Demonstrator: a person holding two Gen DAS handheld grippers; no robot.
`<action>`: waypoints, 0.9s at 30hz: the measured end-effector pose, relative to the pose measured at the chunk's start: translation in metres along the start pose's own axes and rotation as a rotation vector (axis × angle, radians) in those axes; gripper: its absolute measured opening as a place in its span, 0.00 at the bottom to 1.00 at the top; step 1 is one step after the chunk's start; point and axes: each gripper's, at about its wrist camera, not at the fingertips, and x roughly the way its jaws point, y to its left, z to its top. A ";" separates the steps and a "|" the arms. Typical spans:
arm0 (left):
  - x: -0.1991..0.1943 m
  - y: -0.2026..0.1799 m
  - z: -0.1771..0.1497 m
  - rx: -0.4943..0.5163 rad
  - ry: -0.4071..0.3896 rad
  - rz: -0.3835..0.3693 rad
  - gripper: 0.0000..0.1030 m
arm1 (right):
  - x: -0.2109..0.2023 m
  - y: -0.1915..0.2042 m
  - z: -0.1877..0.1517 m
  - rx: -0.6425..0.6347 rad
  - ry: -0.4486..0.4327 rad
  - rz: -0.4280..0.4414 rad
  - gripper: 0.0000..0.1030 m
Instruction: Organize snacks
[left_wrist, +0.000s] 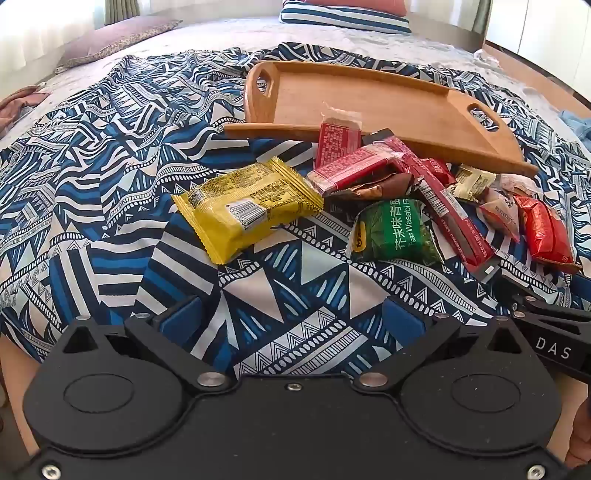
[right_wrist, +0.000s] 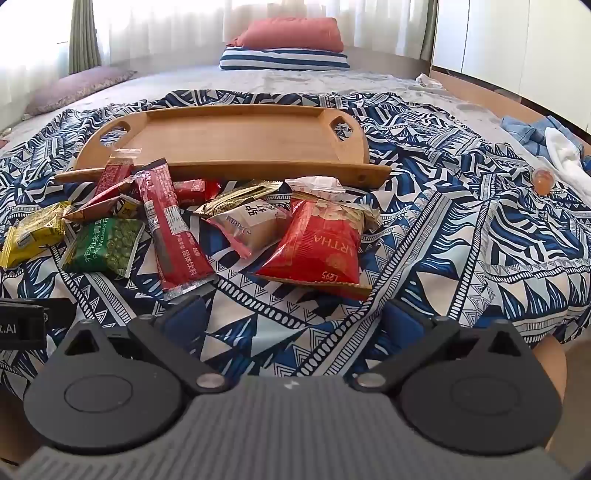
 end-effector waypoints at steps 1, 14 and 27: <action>0.000 0.000 0.000 0.000 0.000 0.000 1.00 | 0.000 0.000 0.000 0.001 0.000 0.001 1.00; 0.000 0.000 0.000 -0.002 0.003 -0.002 1.00 | 0.000 0.000 0.000 0.003 0.006 0.002 1.00; 0.000 0.000 0.000 -0.002 0.002 -0.001 1.00 | 0.001 -0.001 0.000 0.002 0.008 0.002 1.00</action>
